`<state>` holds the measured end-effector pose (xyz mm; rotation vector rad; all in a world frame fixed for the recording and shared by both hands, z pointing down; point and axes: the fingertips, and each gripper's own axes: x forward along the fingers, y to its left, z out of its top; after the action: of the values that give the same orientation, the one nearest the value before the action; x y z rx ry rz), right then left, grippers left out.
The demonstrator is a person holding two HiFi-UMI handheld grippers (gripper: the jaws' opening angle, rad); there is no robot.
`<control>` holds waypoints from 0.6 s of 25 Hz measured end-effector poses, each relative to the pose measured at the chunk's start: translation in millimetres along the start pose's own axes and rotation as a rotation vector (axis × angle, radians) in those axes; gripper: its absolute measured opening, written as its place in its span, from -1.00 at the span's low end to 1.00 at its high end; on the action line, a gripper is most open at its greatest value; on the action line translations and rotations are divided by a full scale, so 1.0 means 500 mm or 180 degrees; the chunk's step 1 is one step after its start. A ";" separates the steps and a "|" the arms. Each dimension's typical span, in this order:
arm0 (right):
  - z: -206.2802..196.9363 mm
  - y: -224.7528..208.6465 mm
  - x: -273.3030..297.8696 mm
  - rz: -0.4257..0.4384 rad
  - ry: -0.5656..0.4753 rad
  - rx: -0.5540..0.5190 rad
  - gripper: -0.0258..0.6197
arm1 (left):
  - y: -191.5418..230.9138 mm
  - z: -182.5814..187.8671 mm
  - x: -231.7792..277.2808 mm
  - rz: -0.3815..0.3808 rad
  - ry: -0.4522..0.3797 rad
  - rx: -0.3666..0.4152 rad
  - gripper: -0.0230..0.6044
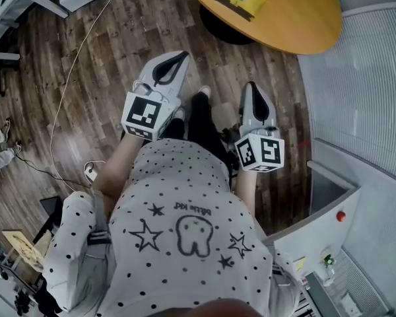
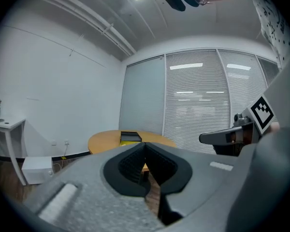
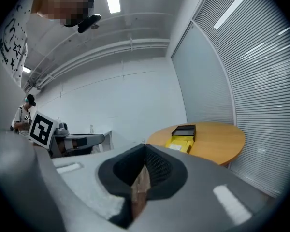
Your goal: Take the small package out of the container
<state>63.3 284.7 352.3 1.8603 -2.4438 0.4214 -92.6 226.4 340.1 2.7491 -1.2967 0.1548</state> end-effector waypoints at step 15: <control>0.121 -0.015 0.155 0.0434 0.0016 -0.0176 -0.91 | 0.081 0.097 0.070 0.0374 -0.0176 -0.0019 -0.90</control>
<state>56.5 195.4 310.9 1.6764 -2.5606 0.3597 -99.3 168.0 298.7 2.6911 -1.4707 0.0838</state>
